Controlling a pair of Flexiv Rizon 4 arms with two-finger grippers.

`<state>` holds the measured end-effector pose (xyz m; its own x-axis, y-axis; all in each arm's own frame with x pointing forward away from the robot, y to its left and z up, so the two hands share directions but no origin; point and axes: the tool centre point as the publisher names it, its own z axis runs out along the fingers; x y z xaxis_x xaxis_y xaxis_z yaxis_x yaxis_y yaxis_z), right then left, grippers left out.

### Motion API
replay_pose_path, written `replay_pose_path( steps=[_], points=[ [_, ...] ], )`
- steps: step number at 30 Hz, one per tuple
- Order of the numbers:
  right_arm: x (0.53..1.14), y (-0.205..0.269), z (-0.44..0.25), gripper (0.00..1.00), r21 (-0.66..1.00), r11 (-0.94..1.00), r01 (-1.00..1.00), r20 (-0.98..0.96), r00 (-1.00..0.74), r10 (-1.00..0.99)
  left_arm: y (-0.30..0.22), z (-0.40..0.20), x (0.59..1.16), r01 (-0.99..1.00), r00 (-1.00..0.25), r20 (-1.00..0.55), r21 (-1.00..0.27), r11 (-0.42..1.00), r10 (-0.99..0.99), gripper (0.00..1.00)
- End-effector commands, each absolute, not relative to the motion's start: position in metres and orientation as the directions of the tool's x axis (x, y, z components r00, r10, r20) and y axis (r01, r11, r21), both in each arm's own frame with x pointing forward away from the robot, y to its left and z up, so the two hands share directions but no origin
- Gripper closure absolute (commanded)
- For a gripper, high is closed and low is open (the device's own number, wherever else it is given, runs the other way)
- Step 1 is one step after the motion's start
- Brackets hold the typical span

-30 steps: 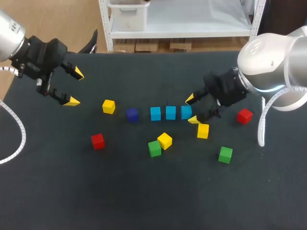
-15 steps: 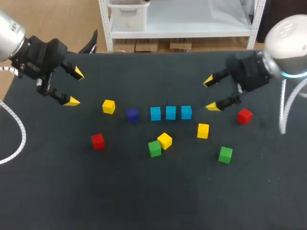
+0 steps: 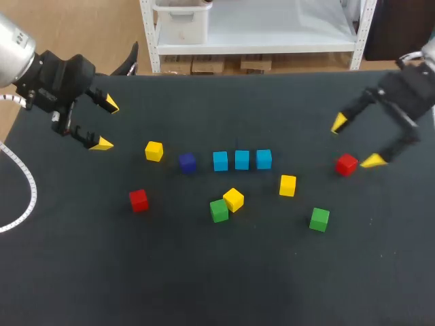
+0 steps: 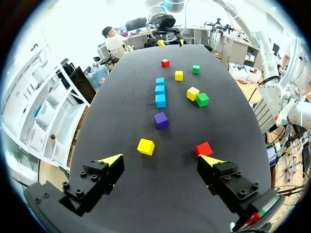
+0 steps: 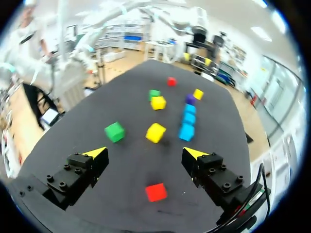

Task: Place the blue cubes, place green cubes on the blue cubes, place the yellow cubes on the green cubes, then place the red cubes on the yellow cubes, and place purple cube on the red cubes.

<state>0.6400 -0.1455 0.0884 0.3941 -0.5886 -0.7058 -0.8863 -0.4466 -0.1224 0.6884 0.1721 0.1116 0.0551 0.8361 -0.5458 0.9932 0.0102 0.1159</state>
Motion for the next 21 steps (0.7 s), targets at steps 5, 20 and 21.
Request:
replay_pose_path(
  steps=[5, 20, 21],
  points=[
    [0.623, -0.158, 0.082, 0.00, -0.161, -0.949, -0.273, -0.592, 0.795, -0.128, 0.173, 0.111, 0.688, 0.993, 0.058, -0.548, 0.120, 0.009, 0.834, 0.00],
    [0.594, -0.100, 0.036, 0.00, -0.113, -0.992, -0.048, -0.504, 0.864, 0.016, 0.173, 0.111, 0.688, 0.993, 0.058, -0.548, 0.120, 0.009, 0.834, 0.00],
    [0.592, -0.099, 0.034, 0.00, -0.116, -0.993, -0.038, -0.509, 0.860, 0.027, 0.173, 0.111, 0.688, 0.993, 0.058, -0.548, 0.120, 0.009, 0.834, 0.00]
  ],
)
